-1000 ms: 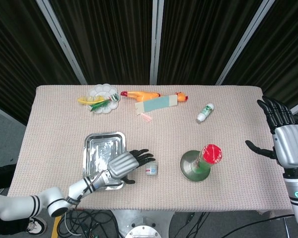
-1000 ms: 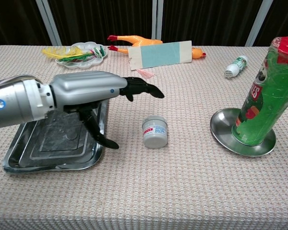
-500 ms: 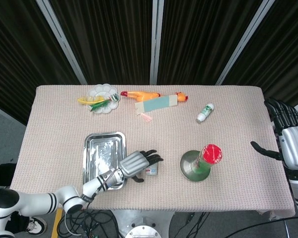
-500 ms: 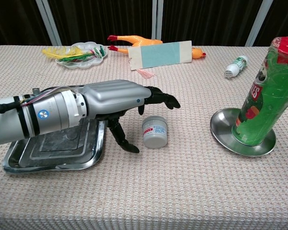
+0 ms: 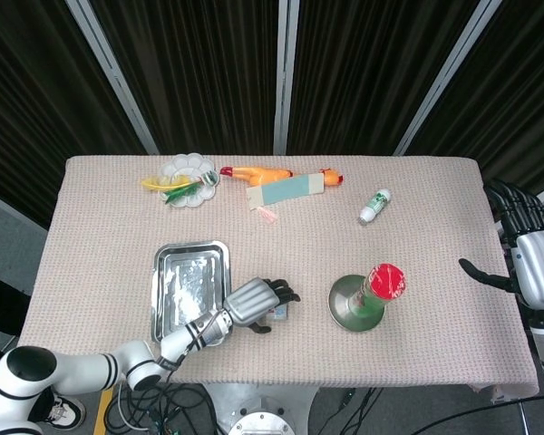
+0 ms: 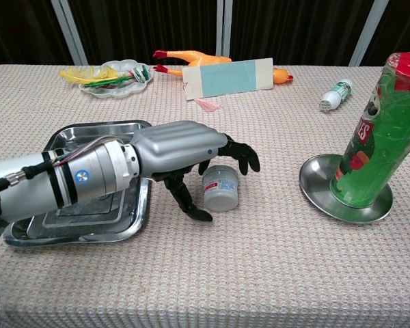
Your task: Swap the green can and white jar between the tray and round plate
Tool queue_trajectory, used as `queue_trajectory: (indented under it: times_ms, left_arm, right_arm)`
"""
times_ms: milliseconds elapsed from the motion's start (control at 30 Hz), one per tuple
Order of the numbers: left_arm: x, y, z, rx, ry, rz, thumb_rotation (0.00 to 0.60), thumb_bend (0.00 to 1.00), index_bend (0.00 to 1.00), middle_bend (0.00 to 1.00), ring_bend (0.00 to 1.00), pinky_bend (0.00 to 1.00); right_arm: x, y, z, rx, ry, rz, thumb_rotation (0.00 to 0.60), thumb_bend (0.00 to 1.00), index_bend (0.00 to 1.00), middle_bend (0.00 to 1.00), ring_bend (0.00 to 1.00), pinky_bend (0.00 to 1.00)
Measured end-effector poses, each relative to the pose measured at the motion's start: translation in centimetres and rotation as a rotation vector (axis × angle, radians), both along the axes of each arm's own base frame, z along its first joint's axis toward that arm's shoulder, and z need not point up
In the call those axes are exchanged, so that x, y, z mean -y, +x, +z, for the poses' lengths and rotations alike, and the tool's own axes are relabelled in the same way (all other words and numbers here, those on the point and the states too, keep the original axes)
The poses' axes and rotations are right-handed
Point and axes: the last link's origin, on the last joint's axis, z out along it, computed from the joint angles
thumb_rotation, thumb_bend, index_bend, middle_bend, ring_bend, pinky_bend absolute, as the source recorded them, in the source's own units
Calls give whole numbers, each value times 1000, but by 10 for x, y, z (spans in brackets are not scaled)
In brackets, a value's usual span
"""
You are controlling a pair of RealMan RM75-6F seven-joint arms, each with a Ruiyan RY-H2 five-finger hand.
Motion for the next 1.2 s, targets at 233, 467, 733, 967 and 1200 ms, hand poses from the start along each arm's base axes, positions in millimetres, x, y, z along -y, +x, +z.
queue_trajectory:
  times_ms: [233, 467, 733, 967, 1200]
  left_arm:
    - [-1, 1, -8, -18, -2, -13, 600, 209, 287, 306, 240, 553]
    - [-3, 0, -11, -25, -4, -10, 600, 308, 332, 355, 307, 633]
    - [-3, 1, -10, -18, -6, -7, 600, 341, 351, 384, 388, 712]
    - [-3, 2, -6, 2, 14, -32, 600, 358, 368, 408, 436, 762]
    - [-3, 2, 1, 19, 41, -55, 600, 364, 385, 430, 493, 816]
  right_arm:
    - [0, -2, 2, 3, -1, -8, 600, 81, 0, 18, 0, 62]
    - [1, -4, 1, 1, 9, -13, 600, 89, 0, 18, 0, 62]
    - [3, -1, 0, 4, 6, -5, 600, 100, 0, 18, 0, 62]
    - [2, -1, 0, 4, 4, -3, 600, 105, 0, 18, 0, 62]
    - [2, -2, -2, 3, 1, -1, 600, 108, 0, 18, 0, 62]
